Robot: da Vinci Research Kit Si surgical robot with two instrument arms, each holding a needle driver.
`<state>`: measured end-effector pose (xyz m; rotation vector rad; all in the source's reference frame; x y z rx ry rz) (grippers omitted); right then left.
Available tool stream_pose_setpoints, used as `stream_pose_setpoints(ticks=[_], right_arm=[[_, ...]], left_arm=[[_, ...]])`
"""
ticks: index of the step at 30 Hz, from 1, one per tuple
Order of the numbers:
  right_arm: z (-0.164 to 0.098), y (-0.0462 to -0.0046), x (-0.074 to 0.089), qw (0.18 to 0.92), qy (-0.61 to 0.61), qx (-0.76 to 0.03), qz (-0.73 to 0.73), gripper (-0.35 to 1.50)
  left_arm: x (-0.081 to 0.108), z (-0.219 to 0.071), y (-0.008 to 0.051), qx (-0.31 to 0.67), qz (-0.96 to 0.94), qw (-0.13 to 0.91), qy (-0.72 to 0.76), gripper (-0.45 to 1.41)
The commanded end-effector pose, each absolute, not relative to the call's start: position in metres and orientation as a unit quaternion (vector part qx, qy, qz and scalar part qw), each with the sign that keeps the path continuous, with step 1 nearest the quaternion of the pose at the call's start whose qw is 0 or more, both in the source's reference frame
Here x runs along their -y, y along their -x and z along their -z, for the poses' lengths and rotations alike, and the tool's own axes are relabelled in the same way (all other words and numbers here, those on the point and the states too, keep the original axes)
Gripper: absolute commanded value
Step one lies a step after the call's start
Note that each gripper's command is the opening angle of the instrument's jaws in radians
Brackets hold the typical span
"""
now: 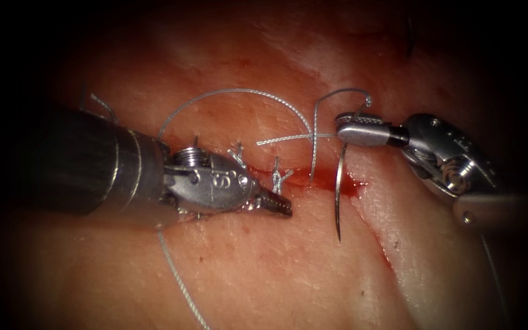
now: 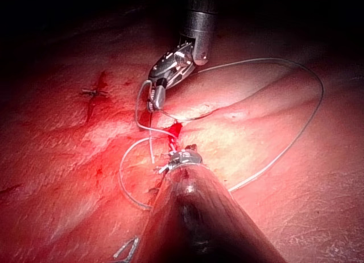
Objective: Wound Closure
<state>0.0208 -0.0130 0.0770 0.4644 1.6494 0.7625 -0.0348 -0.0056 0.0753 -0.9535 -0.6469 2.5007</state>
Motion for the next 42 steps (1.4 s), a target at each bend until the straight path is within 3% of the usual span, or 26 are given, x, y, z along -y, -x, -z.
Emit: stream_pose_setpoints(ticks=[1, 5, 9, 10, 16, 20, 29, 42], right_arm=[[-0.0776, -0.0215, 0.0132, 0.593, -0.195, -0.71, -0.326, -0.35], [-0.0776, -0.0214, 0.013, 0.602, -0.174, -0.716, -0.308, -0.35], [-0.0777, -0.0213, 0.0125, 0.608, -0.155, -0.72, -0.297, -0.35], [-0.0776, -0.0213, 0.0124, 0.61, -0.148, -0.721, -0.292, -0.35], [-0.0773, -0.0213, 0.0129, 0.614, -0.14, -0.722, -0.285, -0.35], [-0.0773, -0.0216, 0.0124, 0.635, -0.099, -0.721, -0.26, -0.35], [-0.0781, -0.0233, 0.0116, 0.658, -0.011, -0.716, -0.232, -0.35], [-0.079, -0.0234, 0.0143, 0.69, 0.022, -0.7, -0.182, -0.35]], left_arm=[[0.0057, -0.0761, 0.0353, 0.23, -0.892, 0.191, 0.34, -0.21], [0.0049, -0.0768, 0.036, 0.229, -0.894, 0.191, 0.335, -0.18], [0.0051, -0.0779, 0.0378, 0.229, -0.894, 0.193, 0.333, -0.3], [0.0055, -0.0783, 0.0384, 0.23, -0.898, 0.19, 0.324, -0.21], [0.0057, -0.0795, 0.0383, 0.229, -0.907, 0.182, 0.303, -0.18], [0.0065, -0.082, 0.0368, 0.241, -0.913, 0.182, 0.274, -0.4], [0.0104, -0.0834, 0.0366, 0.264, -0.911, 0.168, 0.268, -0.31], [0.0112, -0.0794, 0.0369, 0.277, -0.909, 0.149, 0.273, -0.15]])
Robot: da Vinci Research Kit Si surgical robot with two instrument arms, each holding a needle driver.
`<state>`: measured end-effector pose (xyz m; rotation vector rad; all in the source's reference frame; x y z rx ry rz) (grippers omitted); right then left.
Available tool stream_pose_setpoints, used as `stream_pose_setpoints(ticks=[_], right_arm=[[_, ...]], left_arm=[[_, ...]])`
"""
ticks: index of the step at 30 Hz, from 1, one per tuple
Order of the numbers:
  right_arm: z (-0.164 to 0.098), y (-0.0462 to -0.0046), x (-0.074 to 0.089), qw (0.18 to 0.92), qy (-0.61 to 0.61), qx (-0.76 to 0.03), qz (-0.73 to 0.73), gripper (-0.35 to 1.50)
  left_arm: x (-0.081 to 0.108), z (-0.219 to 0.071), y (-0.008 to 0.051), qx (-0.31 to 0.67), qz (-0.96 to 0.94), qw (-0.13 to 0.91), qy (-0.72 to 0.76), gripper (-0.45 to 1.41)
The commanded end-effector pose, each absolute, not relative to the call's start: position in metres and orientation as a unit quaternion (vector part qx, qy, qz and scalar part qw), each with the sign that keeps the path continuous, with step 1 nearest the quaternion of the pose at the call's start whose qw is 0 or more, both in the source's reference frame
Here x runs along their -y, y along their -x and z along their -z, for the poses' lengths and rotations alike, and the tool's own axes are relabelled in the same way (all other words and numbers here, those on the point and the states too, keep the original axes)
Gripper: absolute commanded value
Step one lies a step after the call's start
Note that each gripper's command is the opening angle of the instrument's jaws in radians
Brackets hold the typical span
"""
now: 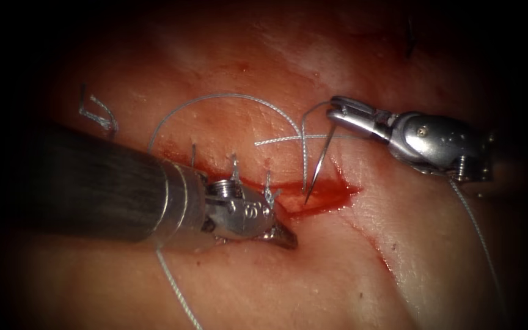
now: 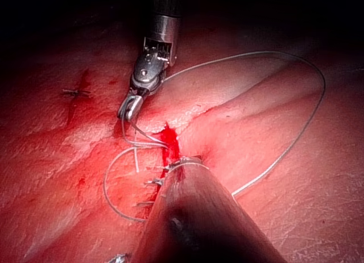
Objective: Wound Closure
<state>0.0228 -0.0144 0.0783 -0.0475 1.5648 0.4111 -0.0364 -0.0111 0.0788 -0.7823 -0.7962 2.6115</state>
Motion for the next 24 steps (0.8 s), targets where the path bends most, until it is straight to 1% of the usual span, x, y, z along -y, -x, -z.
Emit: stream_pose_setpoints(ticks=[1, 17, 24], right_arm=[[-0.079, -0.0235, 0.0143, 0.692, 0.026, -0.699, -0.178, -0.35], [-0.0804, -0.0246, 0.0155, 0.729, 0.088, -0.669, -0.113, -0.35], [-0.0809, -0.0248, 0.015, 0.735, 0.111, -0.658, -0.117, -0.35]], left_arm=[[0.0114, -0.0793, 0.0368, 0.277, -0.909, 0.148, 0.273, -0.15], [0.012, -0.0792, 0.0355, 0.279, -0.909, 0.15, 0.272, -0.15], [0.012, -0.079, 0.0355, 0.28, -0.909, 0.148, 0.271, -0.15]])
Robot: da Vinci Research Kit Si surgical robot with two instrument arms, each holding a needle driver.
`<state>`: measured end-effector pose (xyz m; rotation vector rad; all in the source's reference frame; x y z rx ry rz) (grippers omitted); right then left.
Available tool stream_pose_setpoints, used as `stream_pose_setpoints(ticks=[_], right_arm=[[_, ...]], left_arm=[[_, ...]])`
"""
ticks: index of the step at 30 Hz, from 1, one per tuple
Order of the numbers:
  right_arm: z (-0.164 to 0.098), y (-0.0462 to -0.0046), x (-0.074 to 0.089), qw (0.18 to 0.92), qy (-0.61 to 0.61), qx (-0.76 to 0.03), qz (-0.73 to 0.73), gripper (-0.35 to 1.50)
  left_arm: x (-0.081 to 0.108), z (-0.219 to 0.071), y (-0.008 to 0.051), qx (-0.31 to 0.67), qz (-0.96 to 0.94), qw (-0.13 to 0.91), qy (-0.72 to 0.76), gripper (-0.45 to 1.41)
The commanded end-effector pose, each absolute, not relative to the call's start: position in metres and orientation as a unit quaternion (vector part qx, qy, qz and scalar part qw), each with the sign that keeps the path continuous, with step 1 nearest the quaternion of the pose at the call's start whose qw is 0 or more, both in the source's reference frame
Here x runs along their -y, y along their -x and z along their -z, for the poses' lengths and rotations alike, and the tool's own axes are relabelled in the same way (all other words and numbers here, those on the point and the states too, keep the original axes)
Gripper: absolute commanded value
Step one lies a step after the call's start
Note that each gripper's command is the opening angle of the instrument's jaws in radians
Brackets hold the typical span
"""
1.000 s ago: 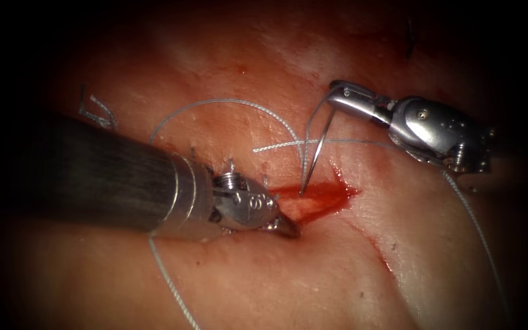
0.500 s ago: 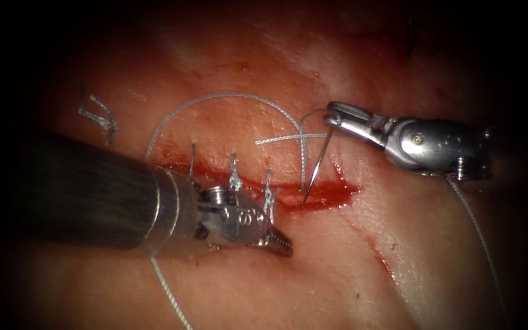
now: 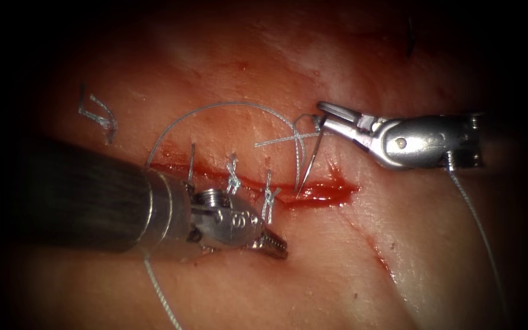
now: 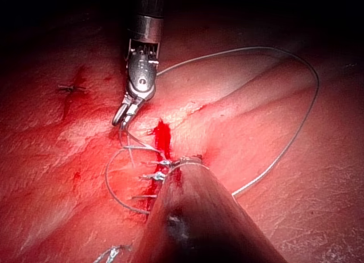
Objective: Wound Closure
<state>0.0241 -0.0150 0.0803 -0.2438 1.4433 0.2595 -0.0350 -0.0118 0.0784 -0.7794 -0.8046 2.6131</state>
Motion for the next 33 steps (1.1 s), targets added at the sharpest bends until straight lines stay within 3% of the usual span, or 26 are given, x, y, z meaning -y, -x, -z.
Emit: stream_pose_setpoints(ticks=[1, 22, 33], right_arm=[[-0.081, -0.0249, 0.015, 0.735, 0.111, -0.659, -0.116, -0.35], [-0.0816, -0.0261, 0.0174, 0.739, 0.125, -0.656, -0.091, -0.35], [-0.0806, -0.0258, 0.0171, 0.69, 0.054, -0.718, -0.076, -0.35]], left_arm=[[0.0119, -0.0789, 0.0355, 0.28, -0.909, 0.148, 0.271, -0.15], [0.0098, -0.076, 0.0349, 0.263, -0.904, 0.165, 0.294, -0.2], [0.0097, -0.0764, 0.0353, 0.261, -0.904, 0.167, 0.295, -0.21]])
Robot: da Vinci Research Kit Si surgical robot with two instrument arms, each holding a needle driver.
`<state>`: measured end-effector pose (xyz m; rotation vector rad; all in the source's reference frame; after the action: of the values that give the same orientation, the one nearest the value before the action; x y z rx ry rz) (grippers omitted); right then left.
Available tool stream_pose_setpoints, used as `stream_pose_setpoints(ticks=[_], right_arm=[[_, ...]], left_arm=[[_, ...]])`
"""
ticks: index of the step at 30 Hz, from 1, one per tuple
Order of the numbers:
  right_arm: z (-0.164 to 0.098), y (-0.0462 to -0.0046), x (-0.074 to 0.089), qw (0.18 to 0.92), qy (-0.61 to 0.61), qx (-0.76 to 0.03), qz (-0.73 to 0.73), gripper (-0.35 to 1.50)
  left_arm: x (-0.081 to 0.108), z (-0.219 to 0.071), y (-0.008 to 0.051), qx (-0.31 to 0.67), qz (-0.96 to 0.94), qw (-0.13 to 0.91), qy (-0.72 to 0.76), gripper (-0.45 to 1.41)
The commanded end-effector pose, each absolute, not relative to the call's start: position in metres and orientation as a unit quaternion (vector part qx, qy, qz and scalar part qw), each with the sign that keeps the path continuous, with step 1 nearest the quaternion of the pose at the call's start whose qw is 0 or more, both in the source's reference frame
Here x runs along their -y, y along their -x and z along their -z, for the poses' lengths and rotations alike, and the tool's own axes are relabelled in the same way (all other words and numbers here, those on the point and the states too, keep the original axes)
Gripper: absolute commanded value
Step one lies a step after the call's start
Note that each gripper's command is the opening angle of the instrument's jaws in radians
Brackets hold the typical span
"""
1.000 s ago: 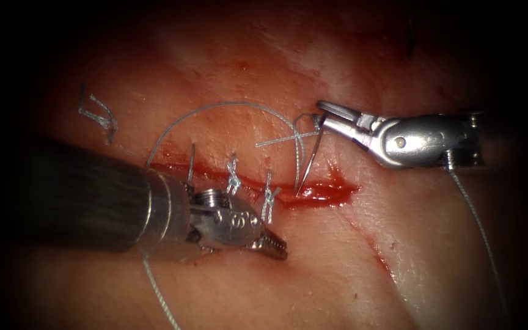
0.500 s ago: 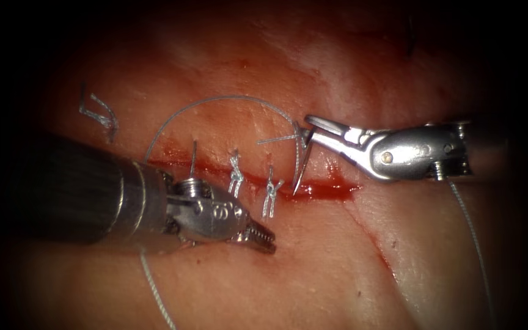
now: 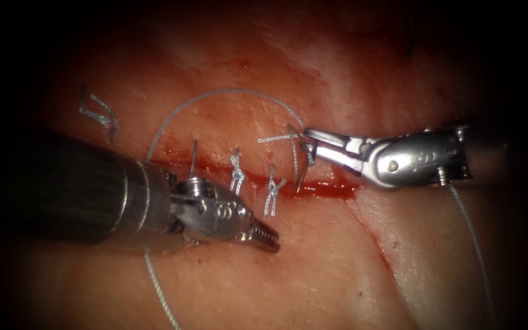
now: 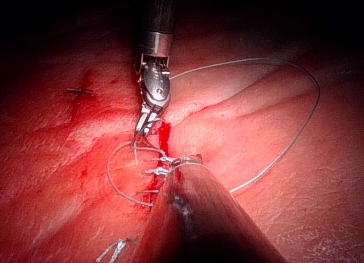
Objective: Wound Closure
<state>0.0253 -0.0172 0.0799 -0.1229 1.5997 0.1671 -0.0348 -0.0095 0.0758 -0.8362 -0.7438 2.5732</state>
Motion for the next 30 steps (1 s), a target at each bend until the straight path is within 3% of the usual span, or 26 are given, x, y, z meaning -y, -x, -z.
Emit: stream_pose_setpoints(ticks=[1, 21, 30], right_arm=[[-0.0807, -0.0258, 0.0169, 0.685, 0.049, -0.723, -0.079, -0.35], [-0.0809, -0.026, 0.0155, 0.649, -0.028, -0.756, -0.087, -0.35], [-0.082, -0.0264, 0.0148, 0.662, 0.006, -0.749, -0.037, -0.35]], left_arm=[[0.0097, -0.0764, 0.0353, 0.261, -0.904, 0.167, 0.294, -0.21], [0.0101, -0.0767, 0.0355, 0.257, -0.905, 0.167, 0.294, -0.2], [0.0102, -0.0767, 0.0354, 0.258, -0.905, 0.167, 0.294, -0.2]])
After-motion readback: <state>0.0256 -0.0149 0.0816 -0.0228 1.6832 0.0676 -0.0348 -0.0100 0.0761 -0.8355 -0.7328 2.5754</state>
